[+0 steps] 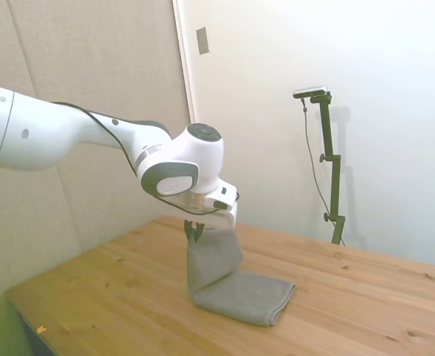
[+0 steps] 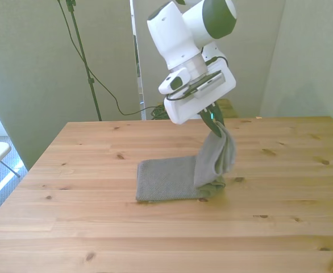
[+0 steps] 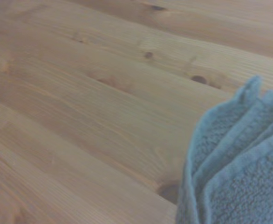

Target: Unfold the towel

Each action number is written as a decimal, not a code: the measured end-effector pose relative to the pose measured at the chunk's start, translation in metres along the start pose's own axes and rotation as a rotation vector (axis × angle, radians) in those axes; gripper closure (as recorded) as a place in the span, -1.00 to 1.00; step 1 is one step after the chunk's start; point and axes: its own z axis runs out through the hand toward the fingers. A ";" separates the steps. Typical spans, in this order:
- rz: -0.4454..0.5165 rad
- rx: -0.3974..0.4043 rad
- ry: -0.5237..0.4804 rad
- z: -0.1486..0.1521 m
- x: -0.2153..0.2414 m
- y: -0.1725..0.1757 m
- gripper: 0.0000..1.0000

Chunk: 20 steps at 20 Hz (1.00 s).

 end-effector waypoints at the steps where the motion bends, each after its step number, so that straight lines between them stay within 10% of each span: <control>1: -0.016 0.003 -0.015 0.009 0.000 -0.010 1.00; 2: -0.034 0.005 -0.032 0.017 0.000 -0.021 -1.00; 10: -0.187 0.065 -0.281 0.087 0.002 -0.083 -1.00; 20: -0.196 0.082 -0.327 0.105 0.019 -0.103 -1.00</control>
